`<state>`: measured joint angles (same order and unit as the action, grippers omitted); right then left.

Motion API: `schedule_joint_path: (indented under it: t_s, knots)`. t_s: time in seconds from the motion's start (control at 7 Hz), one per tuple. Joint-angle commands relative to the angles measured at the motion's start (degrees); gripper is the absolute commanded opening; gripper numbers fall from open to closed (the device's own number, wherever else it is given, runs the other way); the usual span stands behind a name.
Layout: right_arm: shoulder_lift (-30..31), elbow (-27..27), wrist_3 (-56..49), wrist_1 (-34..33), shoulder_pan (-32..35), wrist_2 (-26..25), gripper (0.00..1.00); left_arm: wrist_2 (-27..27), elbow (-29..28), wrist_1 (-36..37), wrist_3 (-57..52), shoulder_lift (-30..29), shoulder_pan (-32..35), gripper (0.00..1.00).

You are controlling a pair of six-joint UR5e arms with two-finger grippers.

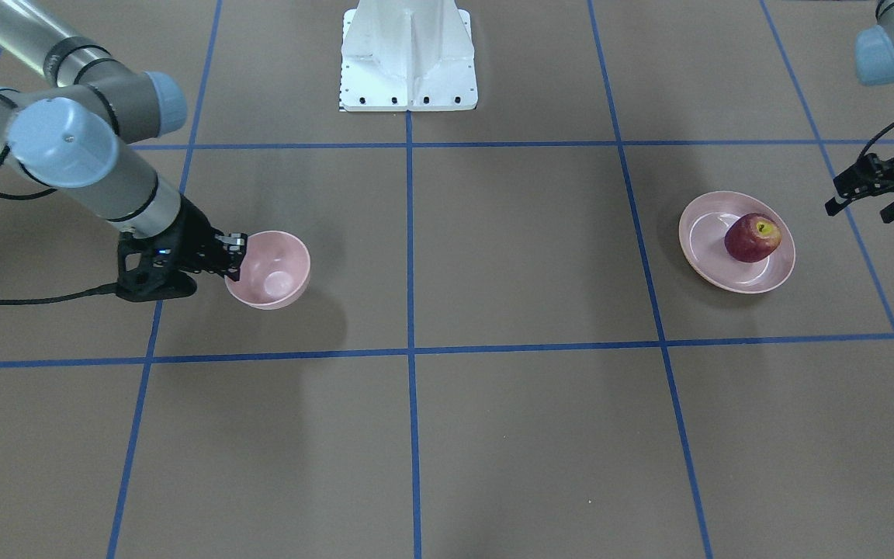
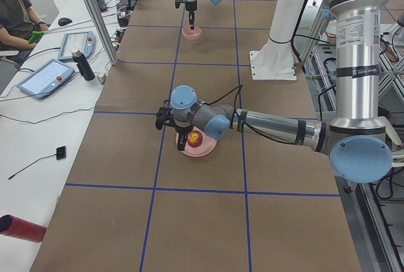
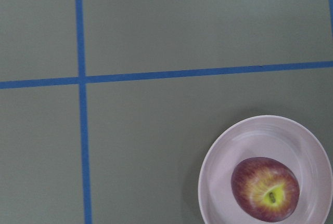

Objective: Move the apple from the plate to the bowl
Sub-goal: 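Slide the pink bowl with the right gripper toward the table center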

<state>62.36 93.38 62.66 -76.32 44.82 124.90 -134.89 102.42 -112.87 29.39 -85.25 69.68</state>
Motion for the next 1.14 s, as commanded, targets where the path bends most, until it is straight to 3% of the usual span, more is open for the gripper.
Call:
schedule_joint_path:
  t_s: [0.0,0.14,0.57,1.0]
  knots:
    - [-13.44,-12.98,12.18,2.71,-1.84,-1.94,0.0,1.12,-0.02,-1.82,1.55,0.26,-2.1,0.98]
    - [-18.37,-17.92,15.36,3.89,-4.45,-3.42,0.0,0.95,-0.46,-1.92,2.24,0.18,-2.18,0.98]
    - [-20.0,-18.76,16.44,3.99,-7.2,-7.99,0.0,1.04,-1.25,-1.92,2.16,-0.17,-2.18,0.98]
    - [-19.74,-19.2,16.36,3.9,-7.11,-8.18,0.0,1.3,-1.08,-1.92,4.34,-1.14,-3.85,0.98]
